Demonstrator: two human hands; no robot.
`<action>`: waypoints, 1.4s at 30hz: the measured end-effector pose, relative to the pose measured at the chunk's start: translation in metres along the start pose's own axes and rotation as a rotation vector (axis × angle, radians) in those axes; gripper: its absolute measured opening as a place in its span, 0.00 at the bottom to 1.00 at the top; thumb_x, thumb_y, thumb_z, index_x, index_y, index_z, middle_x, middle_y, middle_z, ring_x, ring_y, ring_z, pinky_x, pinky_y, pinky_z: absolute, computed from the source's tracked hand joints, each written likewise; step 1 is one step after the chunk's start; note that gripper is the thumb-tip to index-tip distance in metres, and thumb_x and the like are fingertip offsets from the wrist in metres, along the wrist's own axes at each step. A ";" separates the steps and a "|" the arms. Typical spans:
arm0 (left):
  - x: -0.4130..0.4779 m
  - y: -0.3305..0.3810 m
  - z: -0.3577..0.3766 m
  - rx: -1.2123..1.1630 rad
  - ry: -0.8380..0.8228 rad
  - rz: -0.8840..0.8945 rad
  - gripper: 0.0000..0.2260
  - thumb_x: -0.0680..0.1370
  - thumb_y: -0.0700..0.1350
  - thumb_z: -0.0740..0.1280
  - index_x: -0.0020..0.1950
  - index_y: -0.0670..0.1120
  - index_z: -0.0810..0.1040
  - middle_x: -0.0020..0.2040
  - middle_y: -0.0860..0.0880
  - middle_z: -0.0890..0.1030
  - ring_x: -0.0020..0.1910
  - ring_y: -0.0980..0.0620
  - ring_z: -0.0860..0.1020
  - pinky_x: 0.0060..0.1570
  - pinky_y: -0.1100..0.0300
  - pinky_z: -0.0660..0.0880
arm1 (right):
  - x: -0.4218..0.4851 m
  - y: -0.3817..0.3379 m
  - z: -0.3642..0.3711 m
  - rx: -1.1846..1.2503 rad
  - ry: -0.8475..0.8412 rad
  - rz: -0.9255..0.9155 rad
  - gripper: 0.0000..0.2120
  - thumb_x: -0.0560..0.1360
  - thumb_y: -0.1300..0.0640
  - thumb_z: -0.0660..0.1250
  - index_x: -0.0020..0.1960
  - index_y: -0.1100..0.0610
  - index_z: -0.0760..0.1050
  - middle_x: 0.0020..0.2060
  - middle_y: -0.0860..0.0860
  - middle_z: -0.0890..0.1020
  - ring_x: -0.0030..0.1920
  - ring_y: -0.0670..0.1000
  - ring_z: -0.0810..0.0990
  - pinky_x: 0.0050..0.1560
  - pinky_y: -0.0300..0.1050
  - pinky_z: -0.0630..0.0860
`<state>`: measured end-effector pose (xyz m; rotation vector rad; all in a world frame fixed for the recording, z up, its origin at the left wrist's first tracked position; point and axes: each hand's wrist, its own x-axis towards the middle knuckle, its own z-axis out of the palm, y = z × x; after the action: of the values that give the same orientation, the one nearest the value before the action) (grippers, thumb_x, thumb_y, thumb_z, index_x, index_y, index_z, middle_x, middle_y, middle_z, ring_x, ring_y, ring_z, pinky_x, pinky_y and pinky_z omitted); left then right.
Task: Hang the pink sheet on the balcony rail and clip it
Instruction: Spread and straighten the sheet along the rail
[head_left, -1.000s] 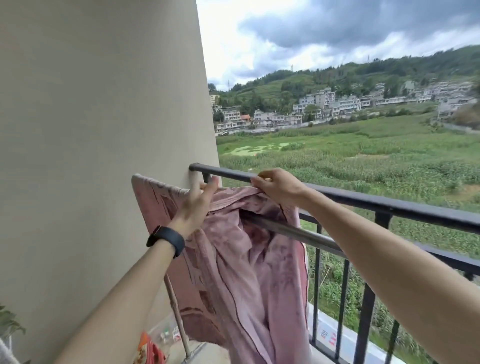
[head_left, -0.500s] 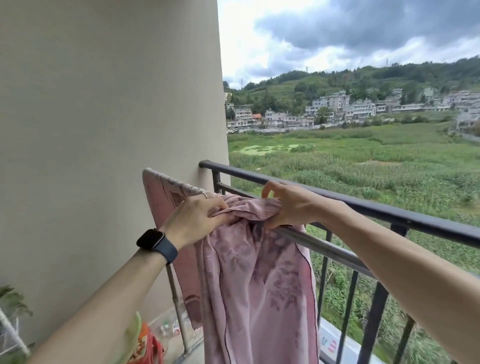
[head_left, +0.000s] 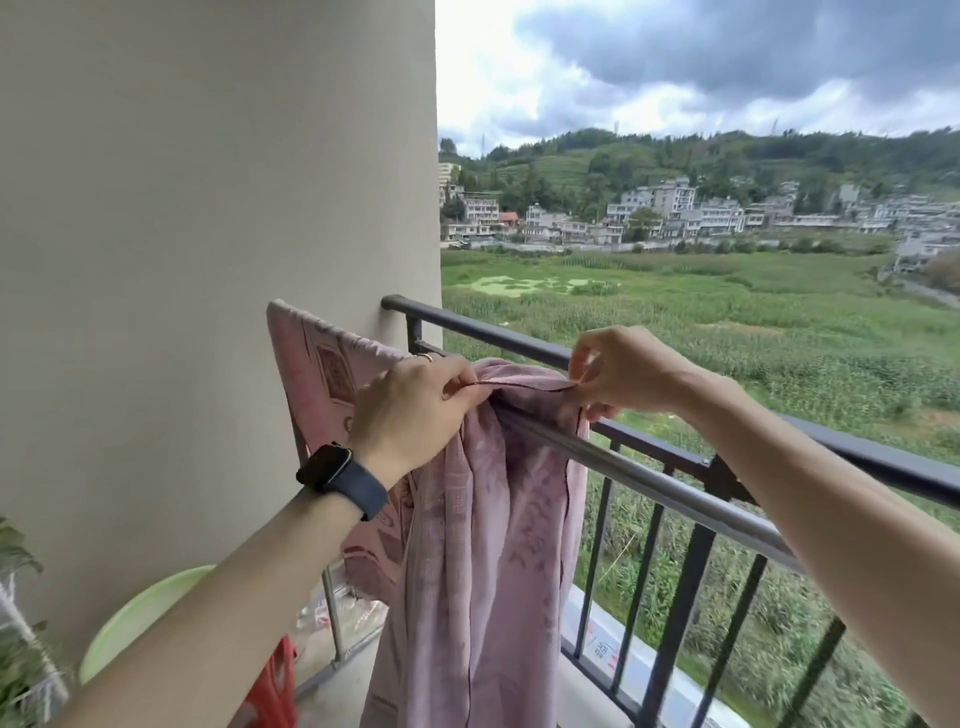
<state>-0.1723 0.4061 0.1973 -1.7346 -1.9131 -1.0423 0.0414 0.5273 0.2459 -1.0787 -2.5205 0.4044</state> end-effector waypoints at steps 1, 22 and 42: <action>-0.001 0.011 -0.002 -0.145 -0.009 -0.097 0.10 0.76 0.61 0.68 0.45 0.55 0.80 0.39 0.58 0.81 0.41 0.55 0.80 0.39 0.58 0.78 | -0.008 0.000 -0.006 0.021 0.085 -0.023 0.07 0.74 0.59 0.74 0.48 0.57 0.77 0.36 0.50 0.85 0.32 0.44 0.84 0.32 0.34 0.78; -0.099 0.233 -0.012 0.222 -0.297 -0.194 0.26 0.72 0.71 0.59 0.57 0.53 0.71 0.55 0.51 0.81 0.51 0.43 0.80 0.47 0.51 0.77 | -0.189 0.035 -0.048 0.194 0.356 -0.093 0.05 0.79 0.60 0.63 0.50 0.56 0.78 0.38 0.54 0.86 0.32 0.53 0.85 0.35 0.52 0.83; -0.108 0.426 -0.009 -0.341 -0.312 0.145 0.11 0.80 0.54 0.65 0.49 0.49 0.81 0.42 0.54 0.82 0.40 0.56 0.78 0.39 0.61 0.74 | -0.333 0.131 -0.135 0.859 0.622 0.256 0.04 0.80 0.61 0.65 0.53 0.60 0.77 0.47 0.57 0.84 0.40 0.52 0.86 0.43 0.48 0.84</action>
<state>0.2549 0.3145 0.2489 -2.3085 -1.8248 -1.1517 0.3964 0.3852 0.2415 -0.9503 -1.4242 0.9359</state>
